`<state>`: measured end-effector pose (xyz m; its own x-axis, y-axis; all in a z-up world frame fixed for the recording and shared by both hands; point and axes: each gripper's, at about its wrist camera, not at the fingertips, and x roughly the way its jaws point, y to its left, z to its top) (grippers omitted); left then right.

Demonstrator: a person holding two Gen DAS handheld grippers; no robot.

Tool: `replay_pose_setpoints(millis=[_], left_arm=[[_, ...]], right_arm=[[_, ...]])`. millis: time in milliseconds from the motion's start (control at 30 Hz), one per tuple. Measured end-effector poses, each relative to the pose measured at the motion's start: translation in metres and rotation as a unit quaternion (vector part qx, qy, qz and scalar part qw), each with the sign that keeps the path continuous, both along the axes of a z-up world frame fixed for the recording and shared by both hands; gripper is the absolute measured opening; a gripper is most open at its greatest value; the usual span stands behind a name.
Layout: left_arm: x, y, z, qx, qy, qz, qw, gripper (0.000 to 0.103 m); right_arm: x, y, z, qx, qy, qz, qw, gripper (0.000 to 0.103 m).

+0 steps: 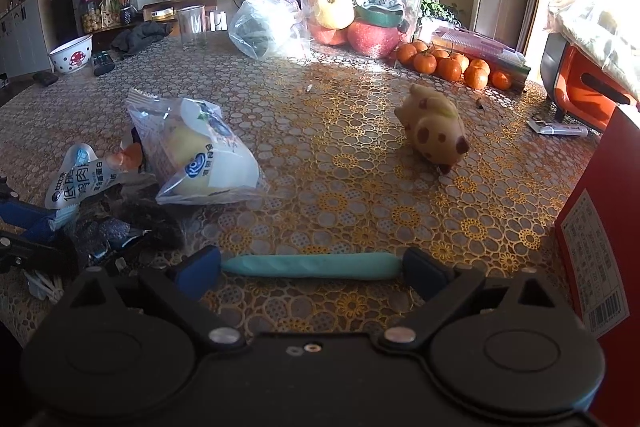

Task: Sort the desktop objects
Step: 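Carry blue packet with left tool while right tool carries teal stick to box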

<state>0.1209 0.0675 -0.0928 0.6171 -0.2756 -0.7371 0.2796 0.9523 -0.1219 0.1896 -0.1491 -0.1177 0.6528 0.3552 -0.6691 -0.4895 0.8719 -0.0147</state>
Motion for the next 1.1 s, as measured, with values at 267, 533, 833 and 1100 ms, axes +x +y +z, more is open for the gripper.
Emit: replay_pose_setpoints(millis=[267,533,833,1100], left_arm=[[-0.002,0.003,0.006,0.0,-0.005,0.011,0.9999,0.033],[-0.008,0.003,0.016,-0.002,-0.021,0.02,0.9996,0.031],[-0.017,0.001,0.029,0.0,-0.037,0.026,0.999,0.031],[-0.024,-0.007,0.047,-0.001,-0.05,0.023,0.9985,0.031]], right_arm=[[-0.003,-0.003,0.008,0.002,-0.006,-0.006,1.0,0.098],[-0.012,-0.006,0.022,0.011,-0.012,-0.008,1.0,0.098],[-0.029,-0.012,0.043,0.022,-0.029,-0.005,0.999,0.098],[-0.046,-0.022,0.061,0.031,-0.037,-0.009,0.999,0.098]])
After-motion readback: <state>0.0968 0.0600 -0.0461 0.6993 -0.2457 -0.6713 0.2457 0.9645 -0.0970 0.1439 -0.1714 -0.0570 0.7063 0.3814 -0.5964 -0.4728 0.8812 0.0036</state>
